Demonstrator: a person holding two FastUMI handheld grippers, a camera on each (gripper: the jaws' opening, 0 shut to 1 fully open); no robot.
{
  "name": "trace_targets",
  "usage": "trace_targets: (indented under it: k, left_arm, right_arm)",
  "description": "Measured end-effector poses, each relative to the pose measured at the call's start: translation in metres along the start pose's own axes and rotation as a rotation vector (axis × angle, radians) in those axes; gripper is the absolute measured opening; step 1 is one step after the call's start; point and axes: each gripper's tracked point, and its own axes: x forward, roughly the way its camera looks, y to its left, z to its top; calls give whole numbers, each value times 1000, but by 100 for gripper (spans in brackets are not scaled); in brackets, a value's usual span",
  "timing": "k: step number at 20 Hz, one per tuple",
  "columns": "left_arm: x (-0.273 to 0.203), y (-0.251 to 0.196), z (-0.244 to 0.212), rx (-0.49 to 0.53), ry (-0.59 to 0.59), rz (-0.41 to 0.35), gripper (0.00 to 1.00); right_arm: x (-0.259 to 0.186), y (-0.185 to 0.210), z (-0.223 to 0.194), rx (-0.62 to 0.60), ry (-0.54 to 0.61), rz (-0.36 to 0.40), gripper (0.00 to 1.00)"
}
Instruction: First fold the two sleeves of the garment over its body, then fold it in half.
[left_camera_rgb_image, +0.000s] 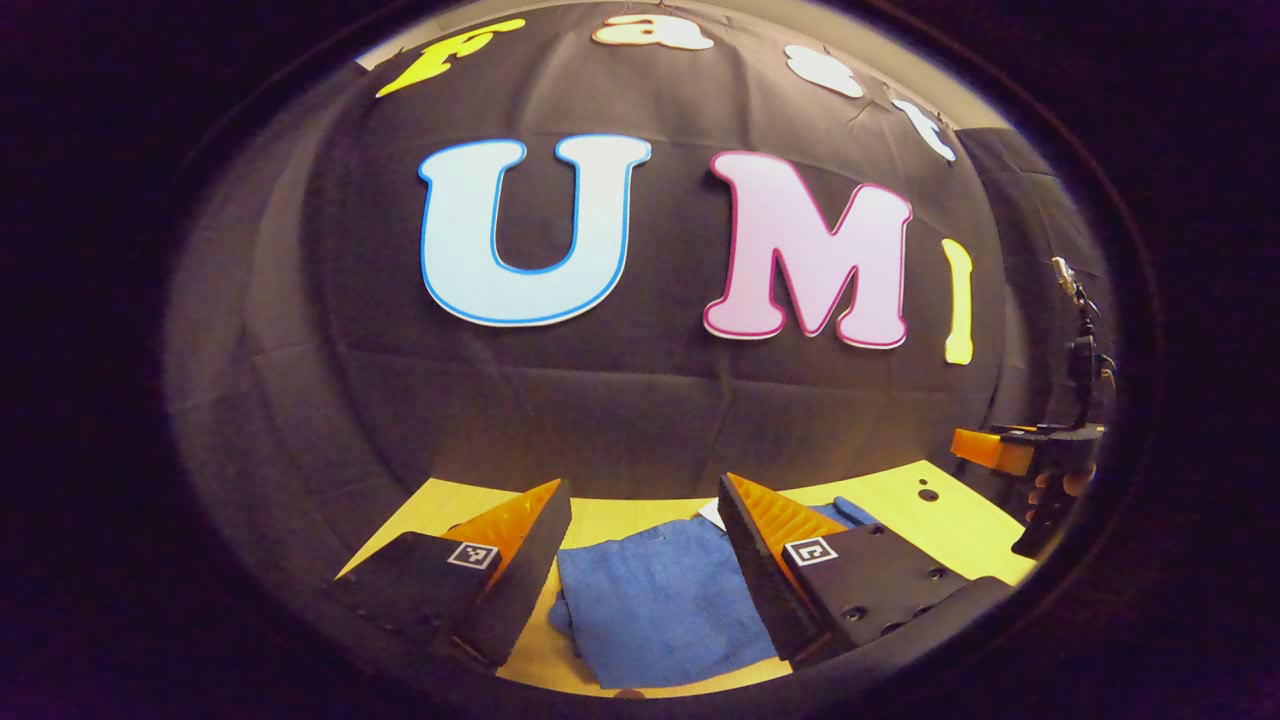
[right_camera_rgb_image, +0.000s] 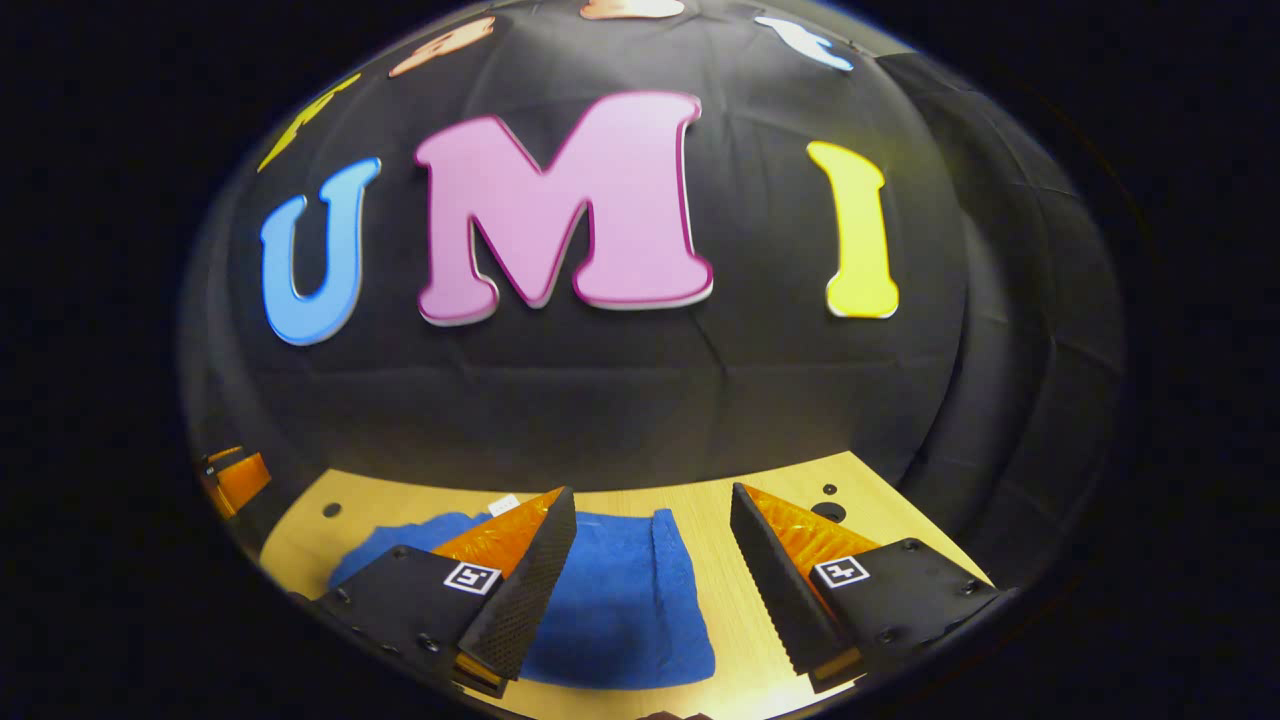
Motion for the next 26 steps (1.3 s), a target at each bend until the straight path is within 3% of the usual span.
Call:
trace_targets:
  k: [3, 9, 10, 14, 18, 26]
  left_arm:
    - [-80, -21, 23, -32, -70, -31, 85]
    - [-232, -41, 43, 16, -153, 6, 84]
    - [-252, -45, 43, 7, -175, 10, 83]
    - [-312, -51, 33, 55, -195, 41, 84]
    - [-356, -51, 25, 60, -201, 93, 84]
    - [-380, -54, 28, 85, -215, 113, 84]
  right_arm:
    - [-77, 11, 32, -17, -54, 4, 97]
    - [-224, 43, 80, -52, -193, 45, 96]
    - [-249, 51, 85, -70, -219, 57, 84]
    - [-323, 76, 89, -87, -283, 115, 85]
    - [-366, 102, 78, -25, -275, 212, 86]
    - [-378, 104, 59, -60, -269, 245, 85]
